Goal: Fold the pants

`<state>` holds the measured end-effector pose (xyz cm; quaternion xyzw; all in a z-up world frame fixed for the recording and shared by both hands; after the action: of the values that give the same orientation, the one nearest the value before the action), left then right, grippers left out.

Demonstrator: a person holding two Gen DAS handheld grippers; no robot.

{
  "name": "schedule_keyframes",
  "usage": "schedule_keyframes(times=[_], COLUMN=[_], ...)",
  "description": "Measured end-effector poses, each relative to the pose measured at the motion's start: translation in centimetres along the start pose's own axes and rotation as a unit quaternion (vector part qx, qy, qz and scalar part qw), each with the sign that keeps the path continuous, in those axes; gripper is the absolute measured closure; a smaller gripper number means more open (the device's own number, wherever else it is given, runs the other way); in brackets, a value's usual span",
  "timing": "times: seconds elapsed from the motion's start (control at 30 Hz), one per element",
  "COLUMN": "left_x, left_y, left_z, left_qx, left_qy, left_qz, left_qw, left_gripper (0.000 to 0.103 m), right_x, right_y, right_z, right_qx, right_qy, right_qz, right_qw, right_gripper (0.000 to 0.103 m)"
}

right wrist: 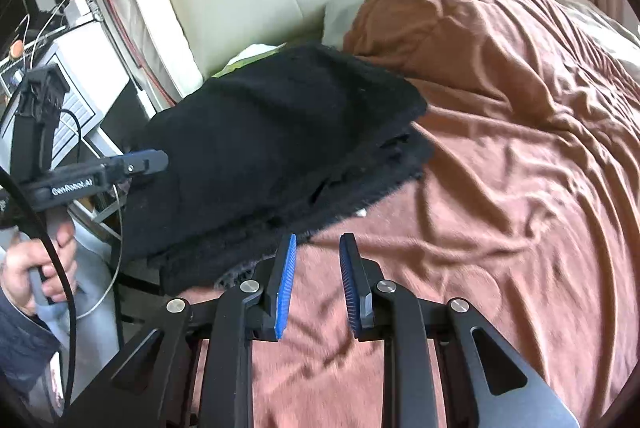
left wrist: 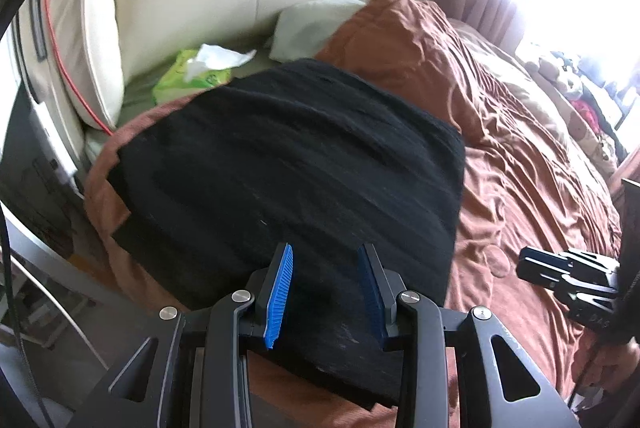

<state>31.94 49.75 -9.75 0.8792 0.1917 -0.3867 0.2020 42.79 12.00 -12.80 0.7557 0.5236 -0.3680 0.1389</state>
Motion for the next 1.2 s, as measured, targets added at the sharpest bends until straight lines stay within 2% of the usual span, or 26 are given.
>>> schedule_keyframes(times=[0.03,0.07,0.1,0.17,0.43,0.7,0.73,0.8,0.87,0.93,0.97,1.03,1.2], left_x=[0.1,0.1,0.2,0.0,-1.7,-4.8,-5.2,-6.1,-7.4,-8.5,-9.4,-10.4,-12.9], left_y=[0.2,0.4,0.5,0.6,2.0,5.3,5.7,6.8,8.1,9.1,9.9,11.2,14.1], left_z=[0.4,0.7,1.1,1.9,4.2,5.4,5.6,5.7,5.6,5.4,5.3,5.2,5.4], left_qx=[-0.001,-0.004,-0.009,-0.016,-0.028,-0.008,-0.007,-0.003,0.004,0.012,0.021,0.032,0.051], left_qy=[-0.001,-0.003,-0.005,-0.007,-0.021,-0.023,-0.022,-0.014,-0.002,0.012,0.022,0.028,0.041], left_qz=[0.0,0.0,-0.001,-0.002,0.008,0.021,0.022,0.032,0.041,0.042,0.041,0.044,0.045], left_qw=[1.0,1.0,0.9999,0.9998,0.9993,0.9995,0.9995,0.9994,0.9992,0.999,0.9987,0.9981,0.9968], left_gripper=[0.066,0.066,0.066,0.066,0.066,0.063,0.06,0.049,0.022,0.007,0.003,0.001,0.001], right_x=[-0.6,-1.2,-1.8,-3.2,-7.4,-13.1,-13.9,-16.0,-17.9,-19.9,-21.1,-22.9,-26.7], right_y=[-0.1,0.0,0.1,0.4,1.2,0.4,0.4,0.4,0.5,0.5,0.5,0.5,0.4], right_z=[0.3,0.7,0.9,1.3,3.2,4.5,4.7,5.1,5.7,6.3,6.7,7.4,9.0], right_qx=[-0.002,-0.004,-0.005,-0.003,0.015,0.019,0.021,0.028,0.036,0.04,0.041,0.042,0.047], right_qy=[0.0,-0.001,-0.001,0.006,0.009,0.038,0.044,0.06,0.072,0.084,0.089,0.095,0.109], right_qz=[0.002,0.005,0.01,0.015,0.037,0.08,0.086,0.102,0.112,0.12,0.125,0.134,0.147], right_qw=[1.0,1.0,1.0,1.0,0.999,0.996,0.995,0.993,0.99,0.988,0.987,0.985,0.982], right_gripper=[0.082,0.074,0.061,0.048,0.043,0.024,0.023,0.014,0.008,0.003,0.0,0.0,0.0])
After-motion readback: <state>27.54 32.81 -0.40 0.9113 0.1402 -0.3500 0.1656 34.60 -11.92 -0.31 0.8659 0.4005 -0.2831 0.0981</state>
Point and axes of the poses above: each gripper's, at about its wrist camera, not at the fingertips, and x roughly the way its jaws point, y to its right, z to its underside, the point moved 5 cm from there along x, roughly the way its jaws point, and after that the axes turned 3 degrees about y, right-handed, at the moved point
